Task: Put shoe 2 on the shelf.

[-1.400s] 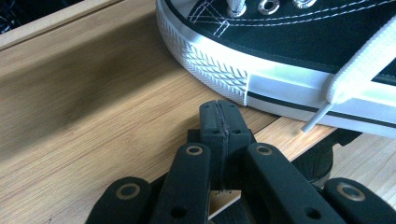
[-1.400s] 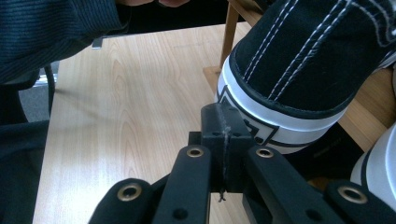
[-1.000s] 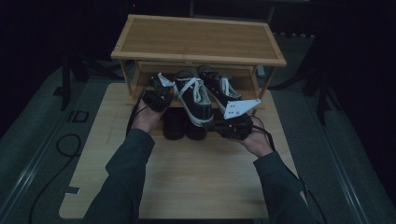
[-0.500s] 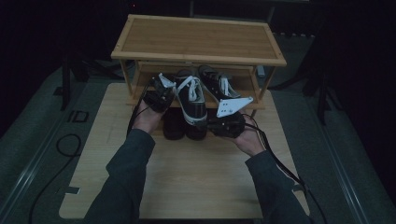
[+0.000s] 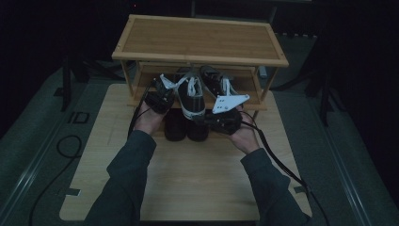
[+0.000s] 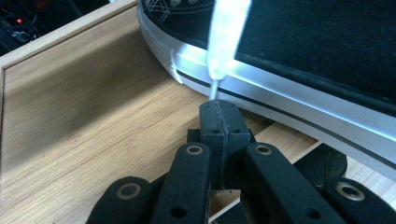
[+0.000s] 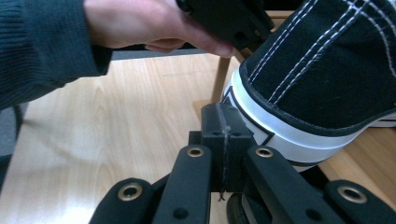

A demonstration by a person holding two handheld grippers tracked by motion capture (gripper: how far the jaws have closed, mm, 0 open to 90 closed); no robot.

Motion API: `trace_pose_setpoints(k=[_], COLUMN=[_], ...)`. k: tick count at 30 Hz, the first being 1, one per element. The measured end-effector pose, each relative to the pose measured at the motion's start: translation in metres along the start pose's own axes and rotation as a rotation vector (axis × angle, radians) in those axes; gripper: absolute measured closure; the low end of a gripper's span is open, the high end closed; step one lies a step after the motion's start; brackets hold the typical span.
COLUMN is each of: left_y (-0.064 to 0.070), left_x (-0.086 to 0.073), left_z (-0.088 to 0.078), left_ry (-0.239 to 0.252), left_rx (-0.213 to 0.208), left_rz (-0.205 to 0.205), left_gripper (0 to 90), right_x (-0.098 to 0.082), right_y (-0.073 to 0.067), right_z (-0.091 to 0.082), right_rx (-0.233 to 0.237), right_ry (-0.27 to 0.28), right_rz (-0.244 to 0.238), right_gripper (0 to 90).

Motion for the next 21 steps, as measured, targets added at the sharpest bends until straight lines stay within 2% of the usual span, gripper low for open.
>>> trace_pose_setpoints(k=[2,6,9,13,18,21], left_y=[0.0,0.0,0.0,-0.001,-0.001,-0.003], left_x=[0.0,0.0,0.0,0.0,0.0,-0.001], left_z=[0.0,0.0,0.0,0.0,-0.001,-0.001], left_ry=[0.0,0.001,0.001,-0.002,-0.001,-0.006], left_rx=[-0.001,-0.001,0.007,-0.004,-0.017,-0.004], left_rz=[-0.001,0.0,0.013,0.008,0.015,0.026], left_gripper=[90.0,90.0,90.0,90.0,90.0,90.0], right_x=[0.001,0.001,-0.002,-0.007,-0.009,-0.009], right_y=[0.003,0.002,0.0,-0.003,-0.003,-0.003], right_z=[0.003,0.005,0.009,0.011,0.011,0.01], right_rx=[-0.016,-0.012,-0.008,0.0,0.0,-0.002], right_ry=[0.003,0.013,-0.004,-0.032,-0.042,-0.047], right_rz=[-0.002,0.005,0.001,0.003,0.008,0.008], right_gripper=[90.0,90.0,90.0,90.0,89.9,87.7])
Point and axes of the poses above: each handheld gripper's, and its own axes: z roughly forward along the jaws, x roughly out of its top, y roughly to its right, the point moved 9 cm from there along z, roughly forward along the jaws, and after that the axes turned 10 degrees about -x, right-handed, at the moved point
